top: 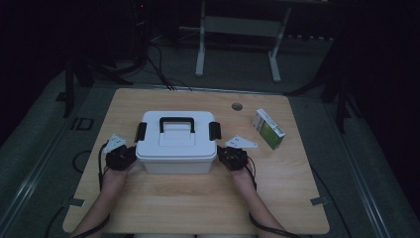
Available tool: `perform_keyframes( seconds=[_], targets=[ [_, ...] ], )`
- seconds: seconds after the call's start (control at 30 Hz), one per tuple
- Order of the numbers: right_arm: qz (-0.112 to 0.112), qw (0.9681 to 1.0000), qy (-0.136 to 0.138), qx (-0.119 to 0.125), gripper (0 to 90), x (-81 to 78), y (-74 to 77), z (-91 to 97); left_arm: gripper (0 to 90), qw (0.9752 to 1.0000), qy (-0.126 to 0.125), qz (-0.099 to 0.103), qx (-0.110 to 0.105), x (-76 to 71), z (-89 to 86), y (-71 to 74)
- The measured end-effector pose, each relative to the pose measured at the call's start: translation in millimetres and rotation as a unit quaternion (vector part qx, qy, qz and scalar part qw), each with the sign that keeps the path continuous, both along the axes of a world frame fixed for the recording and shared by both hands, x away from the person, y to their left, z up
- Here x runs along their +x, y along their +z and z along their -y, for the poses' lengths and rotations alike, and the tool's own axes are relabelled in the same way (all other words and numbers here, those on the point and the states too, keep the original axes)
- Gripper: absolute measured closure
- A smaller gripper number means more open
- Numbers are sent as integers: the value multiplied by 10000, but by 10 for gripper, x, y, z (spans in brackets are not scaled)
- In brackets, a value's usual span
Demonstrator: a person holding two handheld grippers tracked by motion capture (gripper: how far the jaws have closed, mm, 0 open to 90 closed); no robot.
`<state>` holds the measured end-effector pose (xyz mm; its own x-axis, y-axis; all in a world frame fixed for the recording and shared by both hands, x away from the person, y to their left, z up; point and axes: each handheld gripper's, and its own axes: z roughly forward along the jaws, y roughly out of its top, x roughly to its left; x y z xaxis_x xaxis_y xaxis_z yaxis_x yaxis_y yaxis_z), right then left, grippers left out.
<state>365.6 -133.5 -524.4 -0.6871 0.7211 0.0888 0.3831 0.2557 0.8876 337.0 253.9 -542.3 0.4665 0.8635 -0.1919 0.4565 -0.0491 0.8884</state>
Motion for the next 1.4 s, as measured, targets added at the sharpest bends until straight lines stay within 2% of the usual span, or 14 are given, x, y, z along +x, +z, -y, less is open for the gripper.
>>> perform_keyframes(
  seconds=[0.33,0.63,0.87,1.2,1.3,1.4],
  targets=[
    [-41,9999,-119,36,900,-102,2,192,897,9996,-252,-39,78,-38,170,23],
    [1,9998,-208,20,900,-219,0,343,897,9991,-418,-52,80,-60,305,28],
    [-30,9996,-252,98,900,-314,-8,489,897,9982,-595,-89,20,-96,415,28],
    [-52,9994,-317,162,900,-513,-14,674,896,9963,-848,-111,69,-206,537,42],
    [-81,9993,-293,203,900,-584,-17,715,896,9959,-894,-128,7,-288,570,48],
    [-99,9994,-267,219,900,-637,-17,749,897,9952,-971,-127,48,-338,583,54]
  ],
)
